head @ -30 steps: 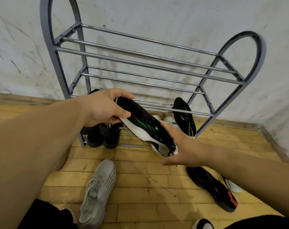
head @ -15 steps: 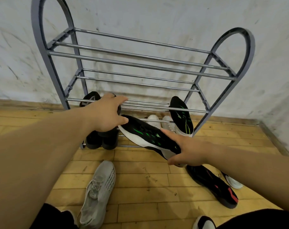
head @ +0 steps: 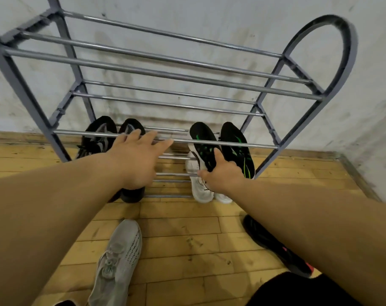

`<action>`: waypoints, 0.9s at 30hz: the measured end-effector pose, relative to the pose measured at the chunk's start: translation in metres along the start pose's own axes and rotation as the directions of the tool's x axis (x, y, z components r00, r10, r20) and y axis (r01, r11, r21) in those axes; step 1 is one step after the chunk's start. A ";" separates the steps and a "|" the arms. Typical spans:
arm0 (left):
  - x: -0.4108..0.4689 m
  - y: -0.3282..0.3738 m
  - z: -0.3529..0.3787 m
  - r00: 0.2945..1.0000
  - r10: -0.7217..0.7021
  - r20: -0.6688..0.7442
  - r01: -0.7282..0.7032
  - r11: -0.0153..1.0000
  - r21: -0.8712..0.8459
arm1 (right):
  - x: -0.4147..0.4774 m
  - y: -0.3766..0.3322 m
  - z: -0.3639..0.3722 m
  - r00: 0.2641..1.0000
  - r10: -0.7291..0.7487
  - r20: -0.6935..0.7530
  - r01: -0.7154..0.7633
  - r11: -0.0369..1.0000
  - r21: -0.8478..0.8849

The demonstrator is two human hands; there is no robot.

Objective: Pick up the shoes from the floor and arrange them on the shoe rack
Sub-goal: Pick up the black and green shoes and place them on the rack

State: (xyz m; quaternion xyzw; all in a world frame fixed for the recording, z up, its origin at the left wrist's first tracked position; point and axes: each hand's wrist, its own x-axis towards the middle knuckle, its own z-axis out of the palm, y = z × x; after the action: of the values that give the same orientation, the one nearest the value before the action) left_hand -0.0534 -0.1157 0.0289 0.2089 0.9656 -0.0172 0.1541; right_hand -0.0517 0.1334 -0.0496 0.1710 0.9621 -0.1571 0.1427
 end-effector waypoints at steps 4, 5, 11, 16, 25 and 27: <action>0.005 -0.005 0.007 1.000 0.005 0.006 -0.005 1.000 0.029 | 0.015 -0.014 0.002 1.000 -0.015 0.011 0.016 0.999 -0.035; 0.005 -0.006 0.007 1.000 0.015 0.002 -0.016 0.999 0.033 | 0.015 -0.015 0.004 0.997 -0.055 0.051 0.060 0.994 -0.095; 0.000 -0.014 -0.002 0.998 0.058 -0.001 -0.058 0.998 0.026 | 0.019 -0.011 0.015 0.989 -0.128 0.077 0.143 0.961 -0.236; 0.000 -0.013 -0.002 0.998 0.058 -0.002 -0.058 0.998 0.006 | 0.020 -0.019 0.017 0.994 -0.105 0.038 0.111 0.965 -0.237; -0.001 -0.019 0.000 0.998 0.069 -0.005 -0.069 0.997 -0.030 | 0.022 -0.009 0.010 0.999 -0.030 -0.027 0.023 0.976 -0.217; 0.000 -0.019 -0.001 0.997 0.074 -0.006 -0.074 0.997 -0.025 | 0.018 0.001 0.007 0.996 -0.081 -0.045 0.066 0.963 -0.262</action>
State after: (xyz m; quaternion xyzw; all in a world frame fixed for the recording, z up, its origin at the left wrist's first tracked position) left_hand -0.0609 -0.1328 0.0290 0.2428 0.9577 0.0012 0.1546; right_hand -0.0658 0.1368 -0.0622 0.1193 0.9837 -0.0298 0.1313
